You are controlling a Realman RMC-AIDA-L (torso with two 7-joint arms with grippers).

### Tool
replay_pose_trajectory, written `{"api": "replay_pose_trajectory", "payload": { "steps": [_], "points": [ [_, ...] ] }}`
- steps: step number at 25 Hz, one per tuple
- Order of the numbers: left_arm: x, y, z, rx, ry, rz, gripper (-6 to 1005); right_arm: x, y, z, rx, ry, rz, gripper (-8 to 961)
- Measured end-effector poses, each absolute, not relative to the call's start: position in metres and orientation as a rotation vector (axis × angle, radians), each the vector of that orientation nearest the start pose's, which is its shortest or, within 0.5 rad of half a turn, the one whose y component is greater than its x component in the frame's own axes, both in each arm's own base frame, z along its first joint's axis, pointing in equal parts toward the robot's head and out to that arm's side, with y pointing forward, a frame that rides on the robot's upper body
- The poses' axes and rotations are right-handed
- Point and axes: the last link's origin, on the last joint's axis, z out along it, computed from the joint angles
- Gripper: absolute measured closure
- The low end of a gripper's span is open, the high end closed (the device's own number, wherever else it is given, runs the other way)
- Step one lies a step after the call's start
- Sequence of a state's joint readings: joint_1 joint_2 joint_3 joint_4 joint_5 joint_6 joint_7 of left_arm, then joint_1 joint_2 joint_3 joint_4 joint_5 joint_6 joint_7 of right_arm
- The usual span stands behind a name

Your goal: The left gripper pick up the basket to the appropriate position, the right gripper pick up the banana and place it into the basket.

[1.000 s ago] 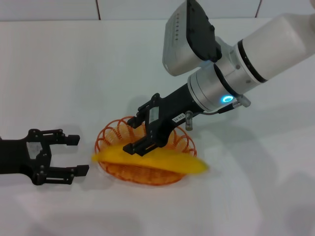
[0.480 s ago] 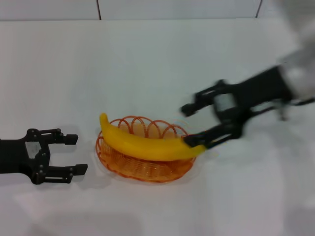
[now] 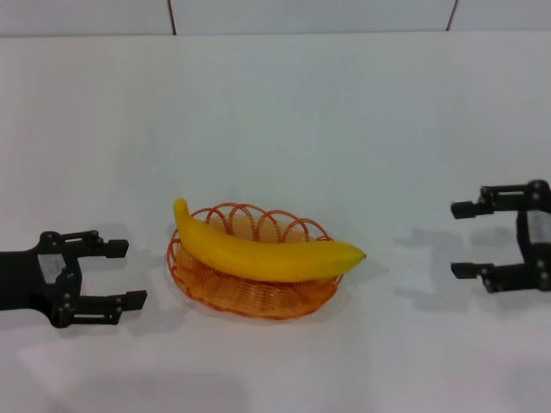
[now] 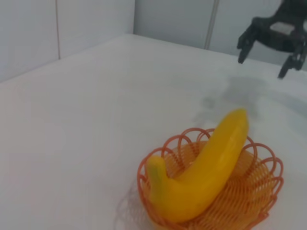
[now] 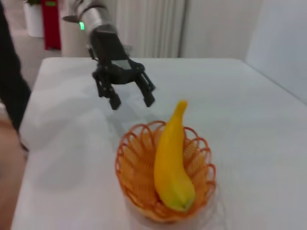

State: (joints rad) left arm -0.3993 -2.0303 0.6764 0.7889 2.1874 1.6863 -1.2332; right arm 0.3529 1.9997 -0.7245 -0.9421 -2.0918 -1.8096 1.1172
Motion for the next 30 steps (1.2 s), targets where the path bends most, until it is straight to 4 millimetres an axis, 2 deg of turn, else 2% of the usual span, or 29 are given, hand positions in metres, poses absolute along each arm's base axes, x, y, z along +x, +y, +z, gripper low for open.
{"api": "replay_pose_trajectory", "payload": {
  "steps": [3, 6, 12, 21, 30],
  "points": [
    [-0.314, 0.284, 0.03, -2.853, -0.436, -0.383, 176, 0.314, 0.269, 0.062, -2.817, 0.106, 0.437, 223],
    [-0.313, 0.283, 0.03, -2.858, -0.394, -0.39, 175, 0.321, 0.263, 0.059, -2.813, 0.128, 0.474, 223],
    [-0.31, 0.282, 0.026, -2.855, -0.34, -0.44, 175, 0.332, 0.257, 0.045, -2.887, 0.211, 0.388, 223],
    [-0.308, 0.282, 0.024, -2.849, -0.278, -0.463, 174, 0.321, 0.266, 0.033, -2.935, 0.202, 0.454, 223],
    [-0.307, 0.282, 0.02, -2.848, -0.269, -0.48, 176, 0.319, 0.267, 0.032, -2.937, 0.213, 0.466, 223]
  ]
}}
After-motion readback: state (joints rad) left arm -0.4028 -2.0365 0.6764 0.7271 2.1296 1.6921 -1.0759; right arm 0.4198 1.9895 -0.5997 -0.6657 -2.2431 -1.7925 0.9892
